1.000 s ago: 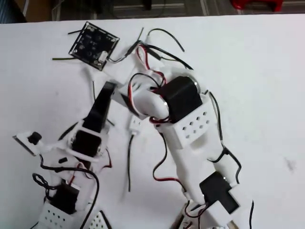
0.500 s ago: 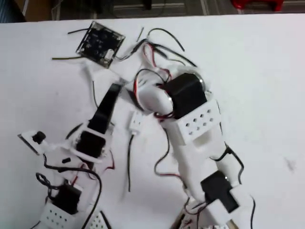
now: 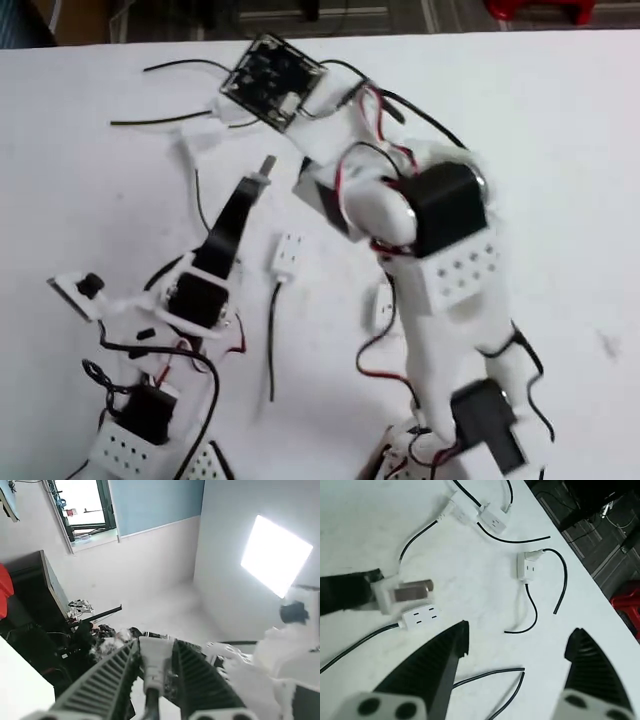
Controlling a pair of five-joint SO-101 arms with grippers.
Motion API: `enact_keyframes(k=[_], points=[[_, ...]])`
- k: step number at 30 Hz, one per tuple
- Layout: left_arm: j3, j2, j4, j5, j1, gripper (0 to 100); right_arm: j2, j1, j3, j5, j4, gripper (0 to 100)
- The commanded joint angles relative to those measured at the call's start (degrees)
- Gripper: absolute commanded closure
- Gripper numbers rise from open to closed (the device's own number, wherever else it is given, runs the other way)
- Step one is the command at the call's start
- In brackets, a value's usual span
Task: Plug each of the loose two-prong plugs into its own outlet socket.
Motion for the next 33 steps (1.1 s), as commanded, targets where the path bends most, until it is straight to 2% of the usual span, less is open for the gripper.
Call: enact_keyframes(k=[1, 5, 10, 12, 17, 20, 26, 29, 33], points=[[-1.05, -0.48, 4.31, -0.7, -0.4, 97, -5.41, 4.62, 3.43, 0.26, -0.13, 69.0], [-3.16, -0.4, 10.46, -0.97, -0.57, 97, -8.22, 12.97, 13.01, 0.26, -0.13, 69.0], [-5.45, -0.31, 14.51, -6.68, -9.27, 97, -10.33, 21.41, 24.35, 0.26, -0.13, 69.0], [-5.71, -0.31, 14.59, -8.35, -11.56, 97, -11.38, 22.9, 28.13, 0.26, -0.13, 69.0], [-7.47, 1.98, 14.42, -12.48, -11.74, 97, -16.48, 23.6, 35.78, 0.26, -0.22, 69.0], [-13.63, 10.24, 14.51, -13.71, -11.91, 97, -20.88, 23.52, 40.53, 0.26, -0.22, 69.0], [-34.46, 36.7, 15.91, -13.71, -11.82, 97, -26.86, 23.87, 46.33, 0.26, -0.31, 69.0], [-43.43, 46.02, 23.74, -15.03, -12.26, 97, -29.05, 25.36, 49.14, 0.26, -0.31, 69.0], [-52.66, 52.88, 37.8, -27.08, -11.74, 97, -30.99, 27.74, 52.31, 0.26, -0.31, 69.0]])
